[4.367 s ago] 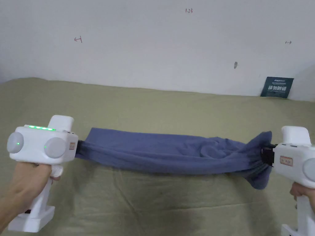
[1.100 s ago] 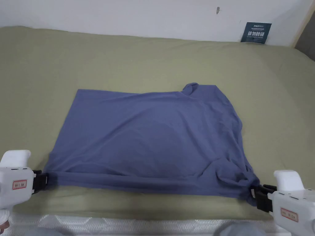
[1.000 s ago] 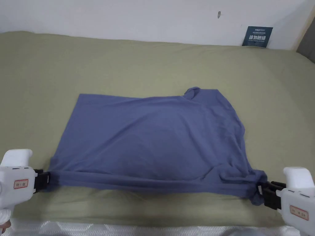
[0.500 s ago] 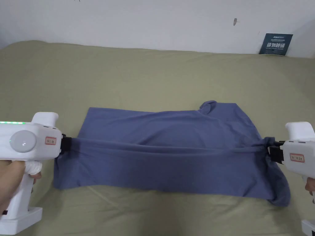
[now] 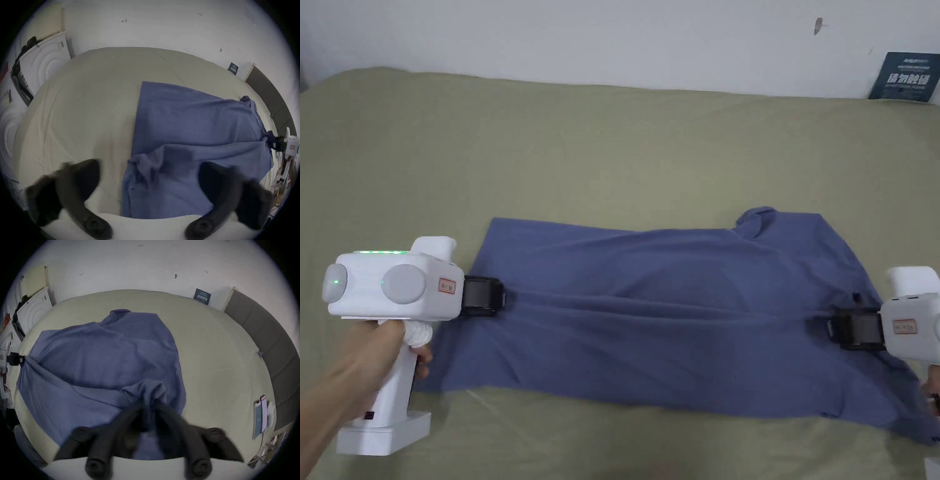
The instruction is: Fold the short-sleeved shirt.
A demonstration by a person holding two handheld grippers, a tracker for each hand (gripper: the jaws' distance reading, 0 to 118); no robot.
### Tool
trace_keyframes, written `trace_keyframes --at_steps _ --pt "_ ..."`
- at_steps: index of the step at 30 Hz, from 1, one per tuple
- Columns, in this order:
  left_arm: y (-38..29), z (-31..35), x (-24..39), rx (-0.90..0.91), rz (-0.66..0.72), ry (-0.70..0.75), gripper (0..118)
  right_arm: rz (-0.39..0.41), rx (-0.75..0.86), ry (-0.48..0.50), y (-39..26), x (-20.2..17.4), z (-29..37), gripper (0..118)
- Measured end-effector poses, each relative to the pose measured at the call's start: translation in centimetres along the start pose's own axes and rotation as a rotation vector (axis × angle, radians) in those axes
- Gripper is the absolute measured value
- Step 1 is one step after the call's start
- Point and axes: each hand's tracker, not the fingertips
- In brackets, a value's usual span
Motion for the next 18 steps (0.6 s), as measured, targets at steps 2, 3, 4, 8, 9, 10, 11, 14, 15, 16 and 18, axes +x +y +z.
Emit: trace_keyframes --at_steps 2,3,4,8,9,10,11,14,15,16,18 --pt "-0.7 2.0 -0.5 0.037 0.01 0.001 111 -0.023 0.059 -0.005 -1.0 0.8 1.8 101" --pt "-1.2 2.9 -0.7 0.037 0.011 0.005 109 -0.045 0.068 -0.018 -1.6 1.1 2.7 100" --pt "-1.9 3.9 -0.8 0.052 0.013 0.026 106 -0.073 0.097 -0.01 -2.4 1.5 3.5 100" --pt "-4.8 7.4 -1.5 0.091 0.033 0.052 0 -0.104 0.147 -0.024 -6.1 1.3 7.1 11" --pt "-5.2 7.5 -2.4 0.083 0.032 0.045 0 -0.13 0.165 -0.031 -6.8 1.3 7.7 0" --pt "-5.9 7.8 -2.7 0.056 0.042 0.001 0 -0.148 0.15 0.005 -7.4 1.4 8.0 0" --pt "-6.5 8.1 -2.8 0.04 0.056 -0.013 0 -0.17 0.135 0.038 -7.9 1.4 8.2 0" --pt "-7.7 8.2 -2.4 0.026 0.049 -0.029 0 -0.141 0.129 0.026 -9.2 0.6 8.6 0" --pt "-7.9 8.0 -2.4 0.014 0.05 -0.032 6 -0.135 0.124 0.025 -9.5 0.4 8.6 0" --pt "-8.1 7.7 -2.4 0.004 0.058 -0.047 26 -0.14 0.119 0.032 -9.7 0.4 8.5 0" --pt "-7.8 6.3 -2.2 -0.04 0.075 -0.06 112 -0.147 0.106 0.043 -10.0 0.0 8.2 0"
